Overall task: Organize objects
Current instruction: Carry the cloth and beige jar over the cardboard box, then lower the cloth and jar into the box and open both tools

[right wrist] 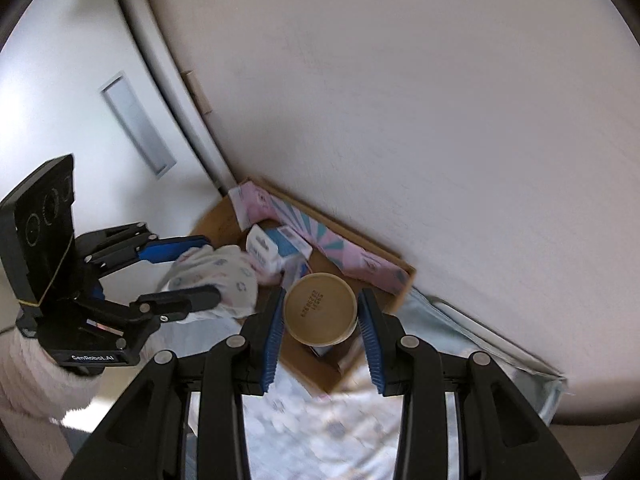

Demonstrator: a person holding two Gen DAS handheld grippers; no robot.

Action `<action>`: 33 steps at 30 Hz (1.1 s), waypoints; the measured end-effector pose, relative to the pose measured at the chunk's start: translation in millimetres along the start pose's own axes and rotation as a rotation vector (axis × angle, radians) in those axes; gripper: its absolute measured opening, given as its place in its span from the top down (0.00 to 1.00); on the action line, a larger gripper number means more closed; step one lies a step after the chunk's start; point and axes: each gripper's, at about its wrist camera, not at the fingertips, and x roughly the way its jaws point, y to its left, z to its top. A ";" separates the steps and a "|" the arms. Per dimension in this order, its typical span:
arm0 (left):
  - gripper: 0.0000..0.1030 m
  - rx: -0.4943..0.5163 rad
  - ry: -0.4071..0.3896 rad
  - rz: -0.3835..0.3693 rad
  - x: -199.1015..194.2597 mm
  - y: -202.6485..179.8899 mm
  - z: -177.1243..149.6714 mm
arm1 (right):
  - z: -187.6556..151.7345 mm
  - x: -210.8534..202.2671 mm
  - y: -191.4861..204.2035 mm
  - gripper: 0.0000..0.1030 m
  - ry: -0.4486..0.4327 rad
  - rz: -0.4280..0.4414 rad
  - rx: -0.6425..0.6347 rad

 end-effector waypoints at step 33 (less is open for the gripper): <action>0.00 -0.149 0.037 0.254 26.4 118.0 -24.5 | -17.5 141.7 -2.3 0.00 0.079 -0.269 0.413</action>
